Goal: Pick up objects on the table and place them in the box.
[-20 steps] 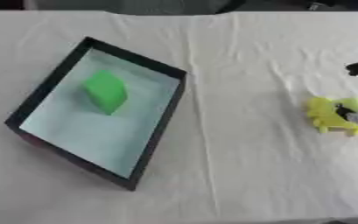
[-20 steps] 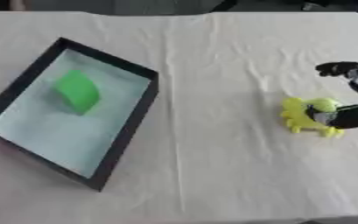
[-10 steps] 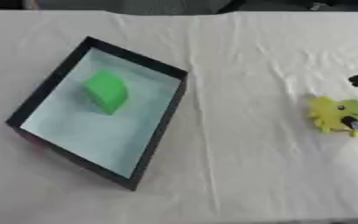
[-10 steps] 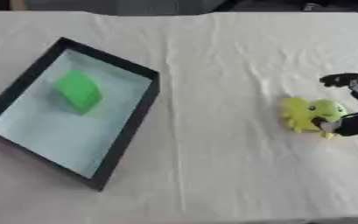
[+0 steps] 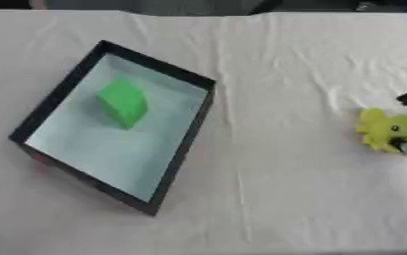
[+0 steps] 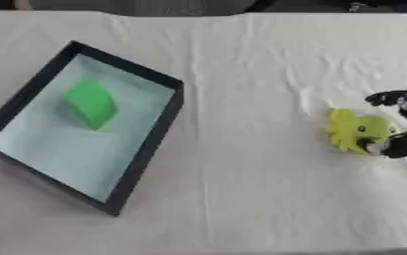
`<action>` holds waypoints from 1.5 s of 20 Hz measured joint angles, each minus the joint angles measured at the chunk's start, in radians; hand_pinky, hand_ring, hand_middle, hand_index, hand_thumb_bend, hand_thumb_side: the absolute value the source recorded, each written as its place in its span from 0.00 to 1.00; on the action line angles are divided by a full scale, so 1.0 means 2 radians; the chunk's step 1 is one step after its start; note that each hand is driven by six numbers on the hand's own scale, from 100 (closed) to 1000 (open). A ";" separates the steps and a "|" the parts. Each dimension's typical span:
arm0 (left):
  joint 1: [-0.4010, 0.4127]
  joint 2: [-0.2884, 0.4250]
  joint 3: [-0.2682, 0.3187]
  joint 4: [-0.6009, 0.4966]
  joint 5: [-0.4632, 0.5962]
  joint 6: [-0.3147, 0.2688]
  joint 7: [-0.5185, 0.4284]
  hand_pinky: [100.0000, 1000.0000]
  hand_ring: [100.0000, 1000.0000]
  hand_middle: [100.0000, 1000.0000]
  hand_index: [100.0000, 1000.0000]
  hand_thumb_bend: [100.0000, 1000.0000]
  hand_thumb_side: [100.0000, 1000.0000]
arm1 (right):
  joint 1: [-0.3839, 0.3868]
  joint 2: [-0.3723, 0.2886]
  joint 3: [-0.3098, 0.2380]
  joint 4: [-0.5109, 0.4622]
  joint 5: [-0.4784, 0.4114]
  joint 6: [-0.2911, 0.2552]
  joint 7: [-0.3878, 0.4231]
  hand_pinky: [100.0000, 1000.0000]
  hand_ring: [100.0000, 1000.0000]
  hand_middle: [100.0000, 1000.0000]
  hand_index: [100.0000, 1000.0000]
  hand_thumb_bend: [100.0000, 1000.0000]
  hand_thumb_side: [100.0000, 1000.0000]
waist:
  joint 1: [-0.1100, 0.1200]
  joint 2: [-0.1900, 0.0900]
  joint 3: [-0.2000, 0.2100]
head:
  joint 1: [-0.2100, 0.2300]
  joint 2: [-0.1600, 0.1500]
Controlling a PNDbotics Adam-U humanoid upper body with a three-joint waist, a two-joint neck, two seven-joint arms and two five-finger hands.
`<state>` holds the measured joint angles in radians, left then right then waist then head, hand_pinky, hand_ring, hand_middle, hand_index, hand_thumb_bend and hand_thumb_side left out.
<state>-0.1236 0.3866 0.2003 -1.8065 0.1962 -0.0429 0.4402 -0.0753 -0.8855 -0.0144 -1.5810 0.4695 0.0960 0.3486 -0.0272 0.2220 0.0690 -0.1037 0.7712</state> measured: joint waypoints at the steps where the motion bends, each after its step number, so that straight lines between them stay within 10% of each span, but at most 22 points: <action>1: 0.000 0.000 0.000 0.000 0.000 0.000 0.000 0.80 0.55 0.75 0.77 0.38 0.63 | -0.002 0.000 0.001 0.000 0.005 0.001 0.001 0.92 0.88 0.68 0.85 0.35 0.12 | 0.000 0.000 0.000 | 0.000 0.000; 14: 0.000 0.000 0.000 0.000 0.000 -0.002 -0.003 0.80 0.55 0.75 0.77 0.37 0.62 | -0.001 0.000 0.005 0.000 0.037 0.018 0.006 0.84 0.72 0.49 0.68 0.40 0.49 | 0.000 0.001 0.000 | 0.000 0.000; 30: 0.000 0.000 0.000 0.000 0.000 -0.001 -0.003 0.80 0.55 0.75 0.76 0.37 0.63 | 0.010 0.000 0.005 -0.046 -0.067 0.014 -0.016 0.85 0.63 0.46 0.65 0.37 0.13 | -0.002 0.001 0.000 | -0.002 0.000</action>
<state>-0.1238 0.3861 0.2002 -1.8065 0.1959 -0.0455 0.4341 -0.0554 -0.8857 -0.0051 -1.6723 0.3365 0.1238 0.3170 -0.0318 0.2238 0.0681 -0.1080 0.7712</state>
